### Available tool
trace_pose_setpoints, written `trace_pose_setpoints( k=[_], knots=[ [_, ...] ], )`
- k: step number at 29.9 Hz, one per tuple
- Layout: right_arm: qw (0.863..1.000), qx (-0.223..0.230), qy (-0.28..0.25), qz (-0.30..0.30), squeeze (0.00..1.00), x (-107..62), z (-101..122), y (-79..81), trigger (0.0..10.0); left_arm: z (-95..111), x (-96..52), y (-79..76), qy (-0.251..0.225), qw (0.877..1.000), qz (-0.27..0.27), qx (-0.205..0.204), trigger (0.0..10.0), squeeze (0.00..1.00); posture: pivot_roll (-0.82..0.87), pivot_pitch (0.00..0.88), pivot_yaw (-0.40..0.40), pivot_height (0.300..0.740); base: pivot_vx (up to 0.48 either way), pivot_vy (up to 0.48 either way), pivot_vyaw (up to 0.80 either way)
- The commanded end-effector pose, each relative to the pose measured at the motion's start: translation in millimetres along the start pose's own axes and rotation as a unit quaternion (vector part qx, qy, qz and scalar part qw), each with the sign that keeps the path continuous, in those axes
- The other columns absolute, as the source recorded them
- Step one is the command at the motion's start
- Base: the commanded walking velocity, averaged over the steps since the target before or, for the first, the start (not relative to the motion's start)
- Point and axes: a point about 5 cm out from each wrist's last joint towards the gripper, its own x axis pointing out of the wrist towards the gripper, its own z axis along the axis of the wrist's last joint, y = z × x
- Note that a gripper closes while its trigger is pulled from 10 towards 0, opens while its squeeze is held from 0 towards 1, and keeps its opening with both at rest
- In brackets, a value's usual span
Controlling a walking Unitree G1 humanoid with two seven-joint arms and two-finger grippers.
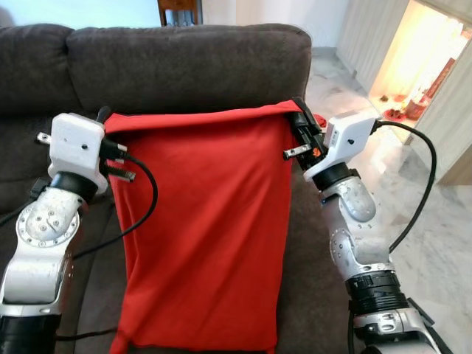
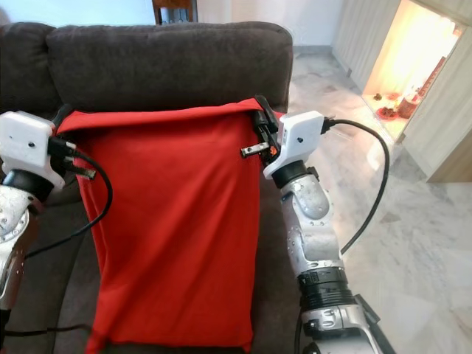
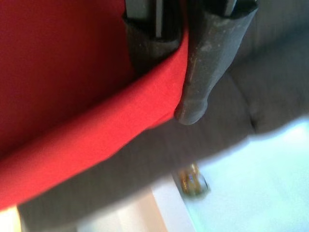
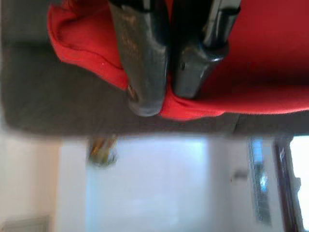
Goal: Move the pillow to the sofa from floor
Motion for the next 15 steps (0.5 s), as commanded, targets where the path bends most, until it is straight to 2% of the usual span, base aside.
trace_pose_setpoints(
  k=[1,3,10,14,15],
  knots=[
    [0.999,-0.008,0.03,-0.011,0.0,-6.6,-11,-6.2,10.0,2,0.6,-6.4,-0.001,1.0,-0.024,0.001,10.0,0.0,0.16,0.103,0.02,0.74,0.0,0.0,0.0],
    [0.997,-0.003,0.068,-0.021,0.0,-14.6,-27,-10.4,10.0,-6,-2.0,-12.2,0.015,0.999,-0.037,0.001,10.0,0.0,0.16,0.102,0.019,0.74,0.0,0.0,0.0],
    [0.993,0.001,0.113,-0.037,0.0,-24.7,-47,-14.5,10.0,-22,-6.4,-23.7,0.049,0.996,-0.077,0.016,10.0,0.0,0.16,0.103,0.02,0.74,0.0,0.0,0.0],
    [0.99,0.0,0.134,-0.045,0.0,-30.5,-57,-15.4,10.0,-31,-8.5,-25.4,0.068,0.995,-0.07,0.026,10.0,0.0,0.16,0.101,0.023,0.74,0.0,0.0,0.0],
    [0.99,0.0,0.135,-0.044,0.0,-30.8,-58,-15.3,10.0,-32,-8.8,-25.4,0.07,0.995,-0.069,0.027,10.0,0.03,0.16,0.101,0.023,0.74,0.0,0.0,0.0]
  ],
)
